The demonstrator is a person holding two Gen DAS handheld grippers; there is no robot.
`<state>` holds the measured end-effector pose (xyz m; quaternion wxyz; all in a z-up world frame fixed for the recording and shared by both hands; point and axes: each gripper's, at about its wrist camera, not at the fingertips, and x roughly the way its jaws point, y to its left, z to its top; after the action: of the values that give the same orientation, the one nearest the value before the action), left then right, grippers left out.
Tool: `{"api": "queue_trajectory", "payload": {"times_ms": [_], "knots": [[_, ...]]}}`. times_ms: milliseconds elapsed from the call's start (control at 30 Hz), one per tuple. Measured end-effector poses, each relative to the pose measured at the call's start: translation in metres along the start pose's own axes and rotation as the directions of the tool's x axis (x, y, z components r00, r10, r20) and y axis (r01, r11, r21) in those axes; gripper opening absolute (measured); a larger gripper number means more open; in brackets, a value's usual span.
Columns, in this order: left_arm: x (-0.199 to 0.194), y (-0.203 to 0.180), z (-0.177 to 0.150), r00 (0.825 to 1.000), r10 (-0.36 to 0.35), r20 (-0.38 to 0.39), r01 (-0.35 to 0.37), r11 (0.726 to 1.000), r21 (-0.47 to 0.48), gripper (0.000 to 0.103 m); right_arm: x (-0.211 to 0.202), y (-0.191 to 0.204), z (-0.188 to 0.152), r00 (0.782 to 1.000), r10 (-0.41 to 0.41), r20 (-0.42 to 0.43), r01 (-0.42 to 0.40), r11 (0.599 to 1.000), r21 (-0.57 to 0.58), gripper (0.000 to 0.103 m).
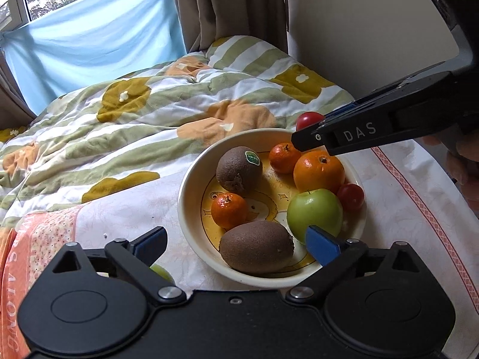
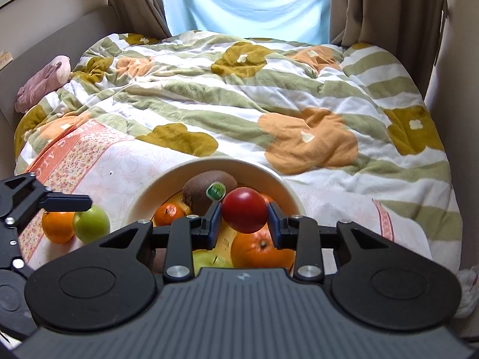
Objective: Organize fruits
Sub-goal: 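Lower the kiwi into the bowl and open the left tool while the right tool carries the tomato, then lower the red tomato into the bowl, open the right tool and withdraw both tools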
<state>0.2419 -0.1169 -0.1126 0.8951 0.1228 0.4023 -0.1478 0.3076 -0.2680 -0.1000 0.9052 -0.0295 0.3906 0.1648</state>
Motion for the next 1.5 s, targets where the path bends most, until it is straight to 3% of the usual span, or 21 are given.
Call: {"api": "queue_trajectory", "payload": {"times_ms": [267,500,533,600,667,933,1500], "knots": [[-0.007,0.011,0.004,0.999,0.035,0.017,-0.034,0.999,-0.04,0.101,0.036,-0.004,0.016,0.999,0.032,0.011,-0.032,0.999,-0.03,0.048],[-0.006,0.019,0.003,0.998,0.058,0.012,-0.057,0.996,-0.072,0.101,0.059,-0.009,0.015,0.999,0.049,-0.006,-0.049,0.999,0.013,0.049],[-0.006,0.02,0.003,0.998,0.061,0.01,-0.06,0.996,-0.072,0.101,0.059,-0.01,0.014,0.999,0.049,0.002,-0.049,0.999,0.018,0.052],[-0.007,0.021,0.001,0.998,0.069,0.008,-0.068,0.995,-0.071,0.101,0.058,-0.011,0.013,0.999,0.052,0.004,-0.053,0.998,0.035,0.088],[-0.007,0.021,0.001,0.997,0.072,0.007,-0.071,0.995,-0.068,0.101,0.054,-0.013,0.01,0.998,0.055,0.02,-0.056,0.997,0.056,0.103],[-0.02,0.023,-0.004,0.997,0.074,0.019,-0.072,0.994,-0.078,0.101,0.027,-0.013,0.0,0.997,0.041,0.061,-0.047,0.995,0.091,0.103],[-0.093,0.041,-0.01,0.986,0.086,0.144,-0.071,0.992,-0.101,0.101,-0.055,0.021,0.0,0.992,-0.031,0.122,0.015,0.992,0.124,0.103]]}}
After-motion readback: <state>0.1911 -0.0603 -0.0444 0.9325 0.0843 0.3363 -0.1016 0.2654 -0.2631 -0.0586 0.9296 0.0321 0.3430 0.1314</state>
